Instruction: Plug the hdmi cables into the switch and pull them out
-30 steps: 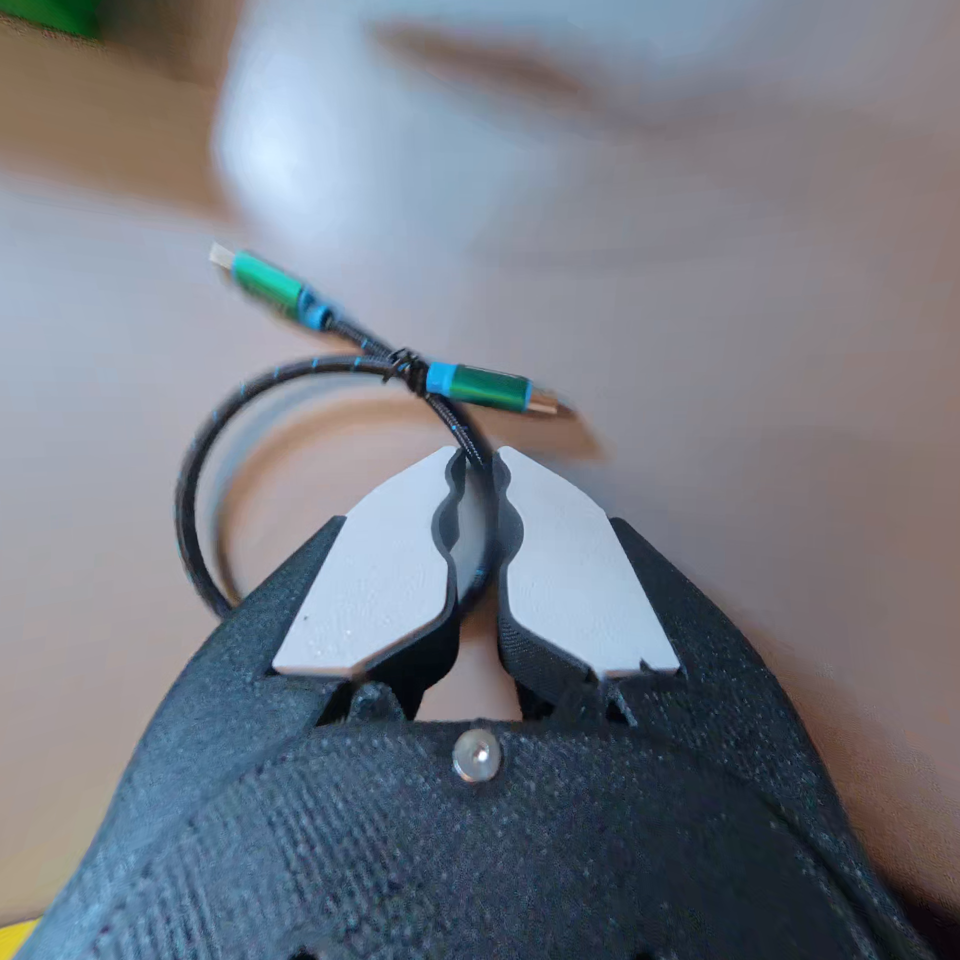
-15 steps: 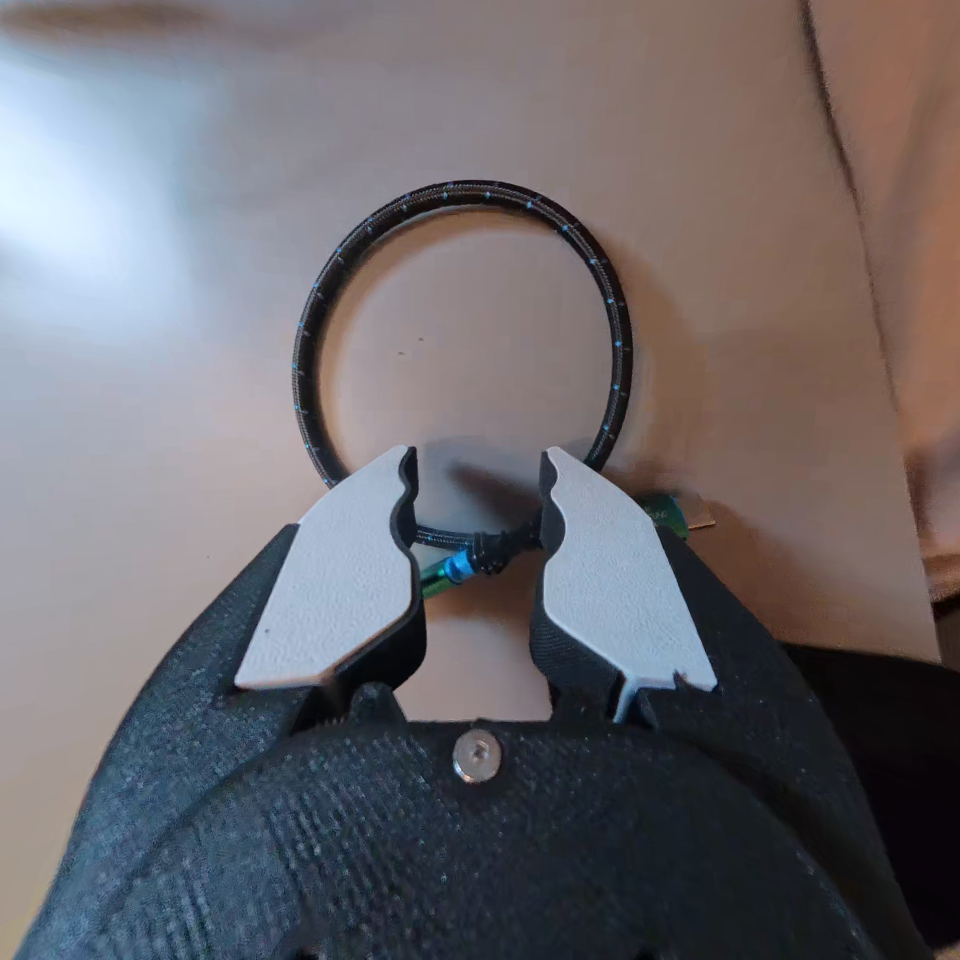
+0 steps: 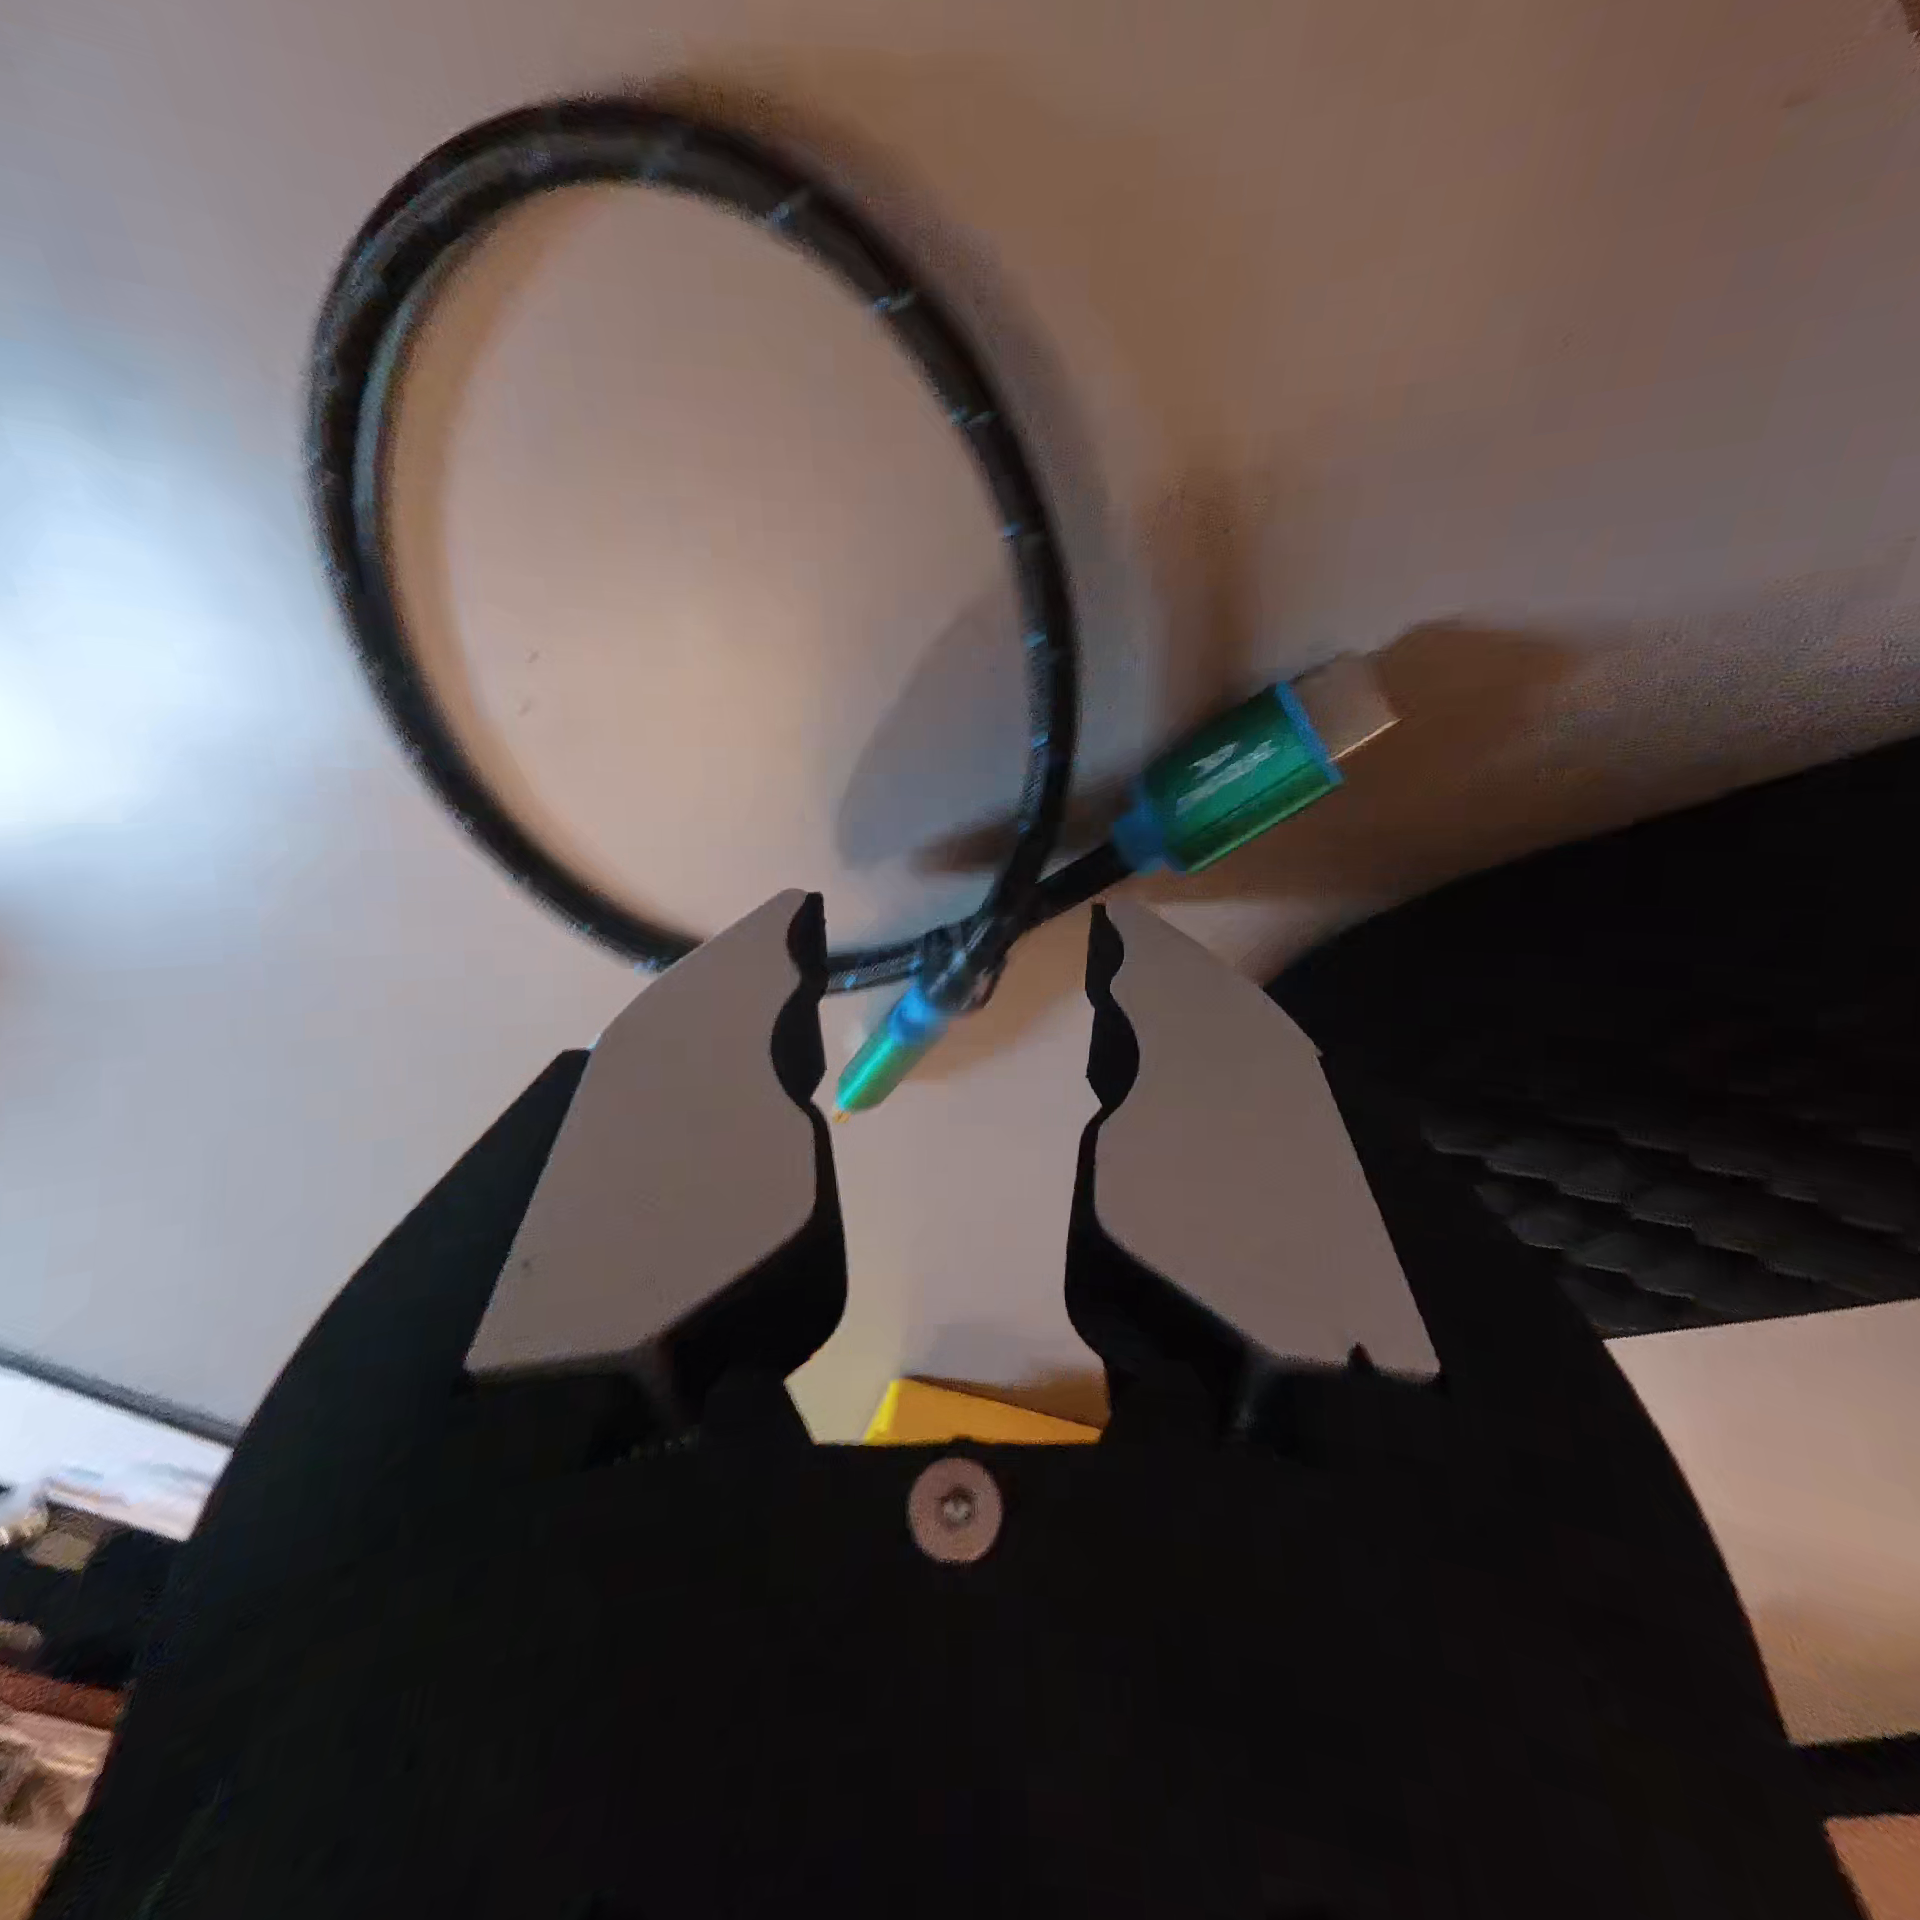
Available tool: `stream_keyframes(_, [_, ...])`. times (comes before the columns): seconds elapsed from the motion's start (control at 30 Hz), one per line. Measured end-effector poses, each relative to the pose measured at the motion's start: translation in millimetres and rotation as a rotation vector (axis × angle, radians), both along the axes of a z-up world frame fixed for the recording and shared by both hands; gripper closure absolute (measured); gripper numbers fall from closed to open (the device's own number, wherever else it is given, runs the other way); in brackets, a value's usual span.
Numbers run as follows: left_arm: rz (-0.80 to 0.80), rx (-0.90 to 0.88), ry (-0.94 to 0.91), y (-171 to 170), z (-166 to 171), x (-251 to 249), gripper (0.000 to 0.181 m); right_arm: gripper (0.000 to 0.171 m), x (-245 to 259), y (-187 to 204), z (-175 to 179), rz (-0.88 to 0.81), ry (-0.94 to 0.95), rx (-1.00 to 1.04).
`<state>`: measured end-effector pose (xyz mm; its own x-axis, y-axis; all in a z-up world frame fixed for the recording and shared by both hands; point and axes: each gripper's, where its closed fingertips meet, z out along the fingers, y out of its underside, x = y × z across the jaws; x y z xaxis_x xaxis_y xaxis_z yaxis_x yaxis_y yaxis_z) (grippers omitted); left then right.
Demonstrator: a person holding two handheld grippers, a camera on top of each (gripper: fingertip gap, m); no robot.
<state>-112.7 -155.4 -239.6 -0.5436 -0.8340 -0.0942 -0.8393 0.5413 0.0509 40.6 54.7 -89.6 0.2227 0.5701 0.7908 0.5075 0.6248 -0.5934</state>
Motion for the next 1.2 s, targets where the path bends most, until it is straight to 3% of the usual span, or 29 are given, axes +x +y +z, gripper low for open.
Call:
stream_keyframes(0.03, [-0.031, -0.022, 0.02, -7.2, -4.7, -0.9, 0.132, 0.139, 0.1, 0.3, -0.4, -0.001, -0.001, -0.001])
stream_keyframes(0.07, [-0.046, -0.065, 0.033, -15.8, -7.0, -2.0, 0.143, 0.139, 0.3, 0.3, -0.5, 0.0, -0.001, -0.002])
stream_keyframes(0.1, [-0.011, -0.085, -0.012, -18.9, -6.7, 4.0, 0.145, 0.139, 0.6, 0.3, -0.3, 0.0, -0.001, -0.002])
stream_keyframes(0.13, [0.054, -0.102, -0.056, -19.0, -6.4, 9.4, 0.159, 0.139, 1.0, 0.2, 0.1, 0.001, 0.0, -0.002])
stream_keyframes(0.23, [0.39, -0.2, -0.22, -11.3, -6.7, 21.2, 0.163, 0.139, 2.2, -0.2, 2.5, 0.002, 0.006, 0.003])
stream_keyframes(0.37, [0.846, -0.158, -0.458, 26.1, -0.6, 24.9, 0.165, 0.139, 3.6, 0.0, 5.2, 0.002, 0.017, 0.002])
stream_keyframes(0.47, [1.017, -0.124, -0.54, 40.6, 6.5, 17.9, 0.163, 0.139, 2.7, 1.3, 3.8, 0.002, 0.022, -0.014])
stream_keyframes(0.63, [0.894, -0.036, -0.523, 41.3, 14.5, 17.2, 0.152, 0.139, 0.3, 0.8, 2.8, 0.002, 0.025, -0.026])
stream_keyframes(0.8, [0.734, 0.004, -0.387, 42.6, -2.1, 12.8, 0.14, 0.139, -1.0, -1.2, 2.0, 0.004, 0.021, -0.024])
stream_keyframes(0.93, [0.688, -0.048, -0.409, 46.7, -2.4, 18.0, 0.146, 0.139, 0.7, -0.9, 2.1, 0.006, 0.025, -0.02])
stream_keyframes(1.03, [0.623, -0.062, -0.377, 40.2, -4.5, 15.4, 0.159, 0.139, 2.2, 0.6, 1.5, 0.007, 0.028, -0.027])
stream_keyframes(1.2, [0.646, -0.04, -0.417, 43.4, -5.4, 16.5, 0.166, 0.139, 1.2, 0.3, -1.4, 0.013, 0.02, -0.03])
